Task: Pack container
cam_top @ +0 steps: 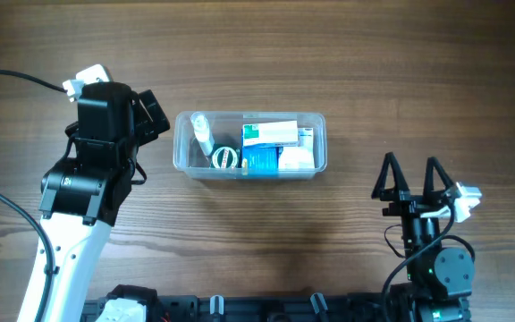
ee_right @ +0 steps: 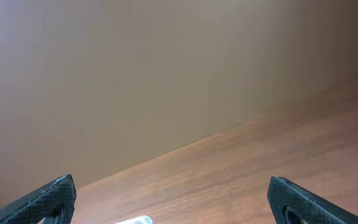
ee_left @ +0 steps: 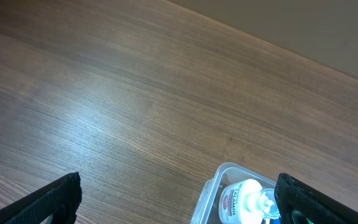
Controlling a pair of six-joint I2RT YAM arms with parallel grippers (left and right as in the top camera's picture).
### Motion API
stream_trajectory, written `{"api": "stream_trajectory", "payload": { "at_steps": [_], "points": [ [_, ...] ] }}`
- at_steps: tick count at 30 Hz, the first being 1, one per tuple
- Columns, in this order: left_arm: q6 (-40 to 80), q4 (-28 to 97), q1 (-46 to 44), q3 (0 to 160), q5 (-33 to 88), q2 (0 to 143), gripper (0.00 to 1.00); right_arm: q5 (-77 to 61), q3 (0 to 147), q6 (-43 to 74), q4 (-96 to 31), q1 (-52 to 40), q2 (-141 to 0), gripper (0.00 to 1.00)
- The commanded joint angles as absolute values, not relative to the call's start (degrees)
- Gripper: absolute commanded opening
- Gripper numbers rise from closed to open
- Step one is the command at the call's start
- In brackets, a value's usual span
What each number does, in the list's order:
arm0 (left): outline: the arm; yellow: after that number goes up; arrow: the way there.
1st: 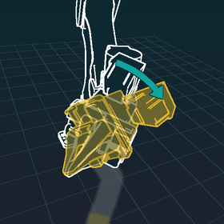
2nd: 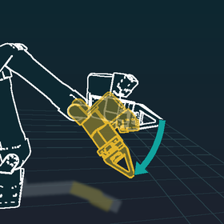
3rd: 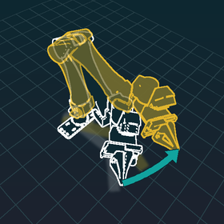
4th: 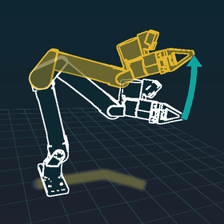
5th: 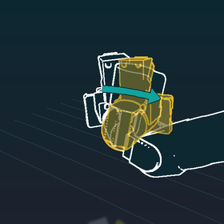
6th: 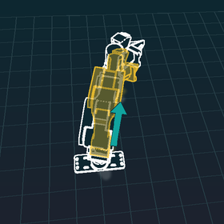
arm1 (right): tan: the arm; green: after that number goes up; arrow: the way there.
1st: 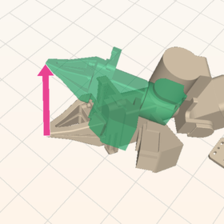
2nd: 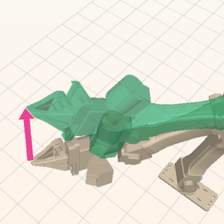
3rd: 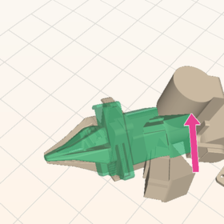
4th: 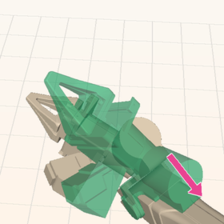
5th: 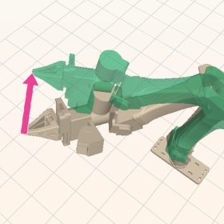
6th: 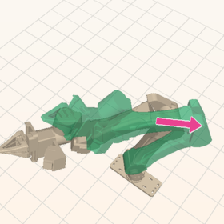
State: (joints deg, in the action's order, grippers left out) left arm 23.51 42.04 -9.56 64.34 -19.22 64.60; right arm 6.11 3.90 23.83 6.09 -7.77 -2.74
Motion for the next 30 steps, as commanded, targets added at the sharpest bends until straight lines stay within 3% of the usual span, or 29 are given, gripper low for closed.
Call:
{"api": "stream_trajectory", "payload": {
  "at_steps": [1, 30],
  "points": [
    [24.49, 41.89, -9.19, 64.51, -19.35, 64.29, 1.00, 4.14, 3.60, 15.00, 6.35, -7.79, -0.16, 1.00],
    [24.47, 41.87, -9.19, 64.51, -19.35, 64.29, 1.00, 2.90, 0.30, 17.10, 0.75, -7.79, -1.56, 1.00]
  ]
}}
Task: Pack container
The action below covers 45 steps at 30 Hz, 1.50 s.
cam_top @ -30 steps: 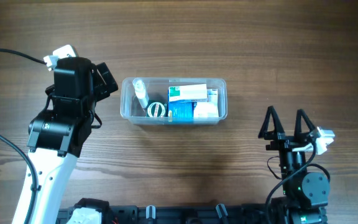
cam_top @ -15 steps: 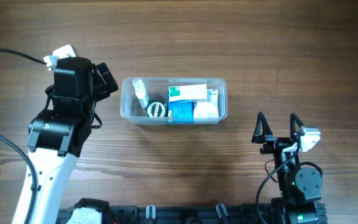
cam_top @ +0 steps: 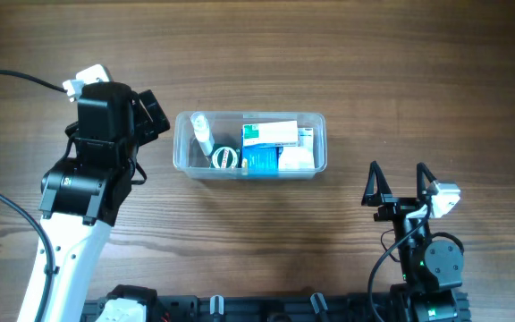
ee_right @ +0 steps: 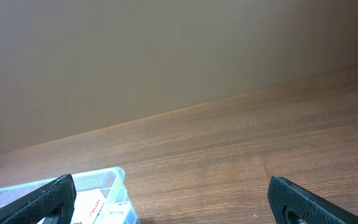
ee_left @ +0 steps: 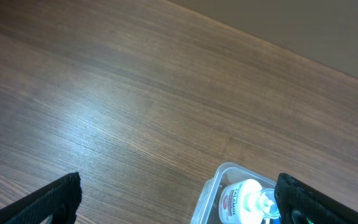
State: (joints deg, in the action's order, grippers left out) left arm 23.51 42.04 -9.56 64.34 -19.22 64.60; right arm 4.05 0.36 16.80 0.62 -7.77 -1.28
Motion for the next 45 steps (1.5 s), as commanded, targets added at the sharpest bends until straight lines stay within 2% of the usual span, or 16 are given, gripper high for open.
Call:
{"api": "stream_trajectory", "payload": {
  "at_steps": [1, 25, 28, 34, 40, 45],
  "points": [
    [24.49, 41.87, -9.19, 64.51, -19.35, 64.29, 1.00, 2.90, 0.30, 17.10, 0.75, -7.79, -1.56, 1.00],
    [24.38, 41.87, -9.21, 64.51, -19.42, 64.10, 1.00, 2.92, 0.30, 17.10, 0.75, -7.79, -1.56, 1.00],
    [19.31, 41.50, -9.19, 64.51, -30.65, 61.93, 1.00, 2.90, 0.30, 17.10, 0.75, -7.79, -1.56, 1.00],
    [19.31, 41.56, -9.26, 64.51, -31.77, 58.33, 1.00, 2.90, 0.30, 17.12, 0.75, -7.79, -1.56, 1.00],
    [19.33, 45.41, -9.26, 64.51, -31.55, 53.76, 1.00, 2.90, 0.30, 17.10, 0.75, -7.79, -1.56, 1.00],
    [19.94, 48.86, -9.26, 64.51, -24.64, 50.87, 1.00, 2.90, 0.30, 17.12, 0.75, -7.79, -1.56, 1.00]
  ]
}}
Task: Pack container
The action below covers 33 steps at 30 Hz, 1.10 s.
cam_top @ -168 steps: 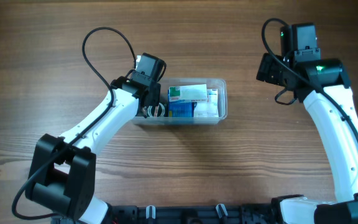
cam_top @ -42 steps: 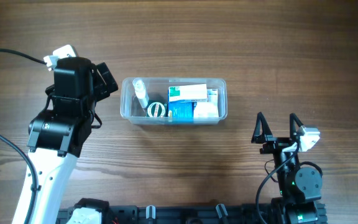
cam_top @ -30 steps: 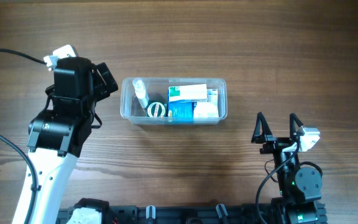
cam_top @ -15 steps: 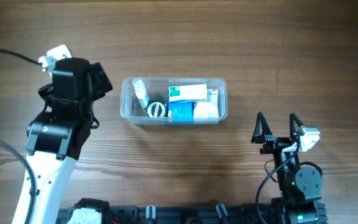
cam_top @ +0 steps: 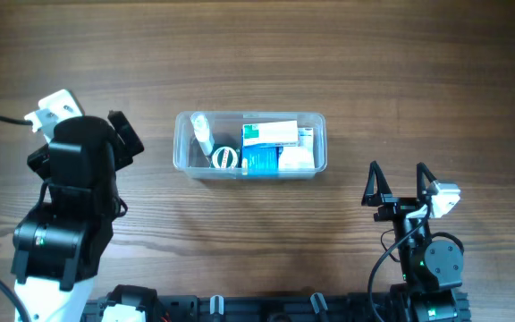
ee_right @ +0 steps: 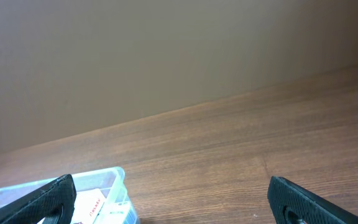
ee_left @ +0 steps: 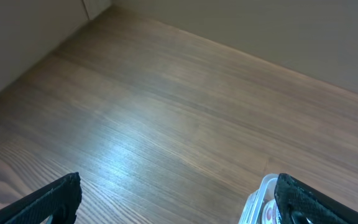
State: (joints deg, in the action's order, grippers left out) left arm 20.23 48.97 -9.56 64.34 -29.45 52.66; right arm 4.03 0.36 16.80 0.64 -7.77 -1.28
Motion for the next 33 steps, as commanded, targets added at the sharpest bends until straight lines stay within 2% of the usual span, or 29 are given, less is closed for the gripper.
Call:
{"api": "stream_trajectory", "payload": {
  "at_steps": [1, 6, 15, 24, 33],
  "points": [
    [19.94, 48.49, -9.26, 64.51, -21.45, 50.11, 1.00, 2.90, 0.30, 17.12, 0.75, -7.79, -1.56, 1.00],
    [19.97, 47.70, -9.26, 63.02, -13.96, 47.51, 1.00, 2.90, 0.30, 17.12, 0.75, -7.79, -1.56, 1.00],
    [19.99, 25.32, -9.26, 39.42, -3.03, 35.55, 1.00, 2.90, 0.30, 17.12, 0.75, -7.79, -1.56, 1.00],
    [20.18, 8.97, -9.26, 26.06, -1.48, 25.28, 1.00, 2.90, 0.30, 17.12, 0.75, -7.79, -1.56, 1.00],
    [20.18, 7.92, -9.26, 22.17, -1.10, 18.39, 1.00, 2.90, 0.30, 17.12, 0.75, -7.79, -1.56, 1.00]
  ]
}}
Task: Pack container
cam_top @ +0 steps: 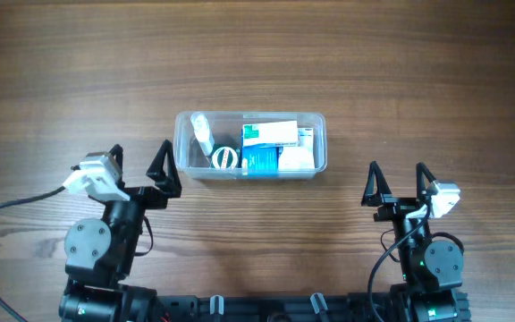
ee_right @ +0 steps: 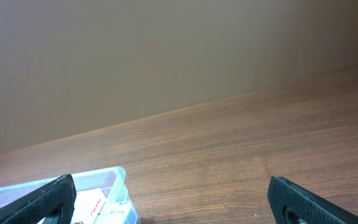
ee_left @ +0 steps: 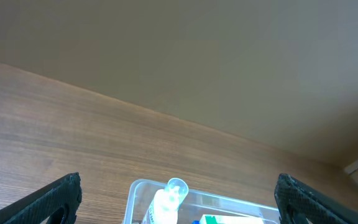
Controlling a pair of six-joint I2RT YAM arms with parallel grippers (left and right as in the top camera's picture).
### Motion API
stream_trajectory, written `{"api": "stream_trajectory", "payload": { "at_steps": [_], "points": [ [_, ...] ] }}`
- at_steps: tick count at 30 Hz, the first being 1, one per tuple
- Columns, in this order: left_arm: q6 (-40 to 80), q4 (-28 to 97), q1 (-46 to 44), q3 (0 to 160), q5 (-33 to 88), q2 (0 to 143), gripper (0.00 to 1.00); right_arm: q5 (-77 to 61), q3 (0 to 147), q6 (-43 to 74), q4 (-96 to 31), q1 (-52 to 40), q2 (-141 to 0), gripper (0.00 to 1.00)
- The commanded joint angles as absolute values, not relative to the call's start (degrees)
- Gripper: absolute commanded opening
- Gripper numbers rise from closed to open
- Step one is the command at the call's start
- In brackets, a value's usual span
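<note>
A clear plastic container sits mid-table holding a white tube, a tape roll, and green-white and blue boxes. The left wrist view shows the container's left end with the tube. Its right end appears in the right wrist view. My left gripper stands open and empty just left-front of the container. My right gripper stands open and empty at the front right, well apart from it.
Bare wooden tabletop surrounds the container. A cable runs from the left arm to the left edge. The arm mounts line the front edge.
My left arm has drawn back from the left side toward the front edge; its open gripper now points at the container's left end. The right arm and the container have not moved.
At first my left arm reached up beside the container's left end and the right gripper stood open at front right. The right arm then pulled slightly lower and leftward. After that the left arm shifted left, and now it rests folded at the front.
</note>
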State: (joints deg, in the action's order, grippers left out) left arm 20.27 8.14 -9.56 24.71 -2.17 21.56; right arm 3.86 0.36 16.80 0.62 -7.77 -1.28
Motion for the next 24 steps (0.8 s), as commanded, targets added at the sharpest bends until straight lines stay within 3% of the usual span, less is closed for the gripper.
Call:
{"api": "stream_trajectory", "payload": {
  "at_steps": [1, 24],
  "points": [
    [20.16, 7.95, -9.26, 21.23, -0.95, 17.17, 1.00, 2.90, 0.30, 17.10, 0.75, -7.79, -1.56, 1.00],
    [20.38, 4.23, -9.23, 7.16, 0.62, 4.19, 1.00, 2.90, 0.30, 17.12, 0.75, -7.79, -1.56, 1.00]
  ]
}}
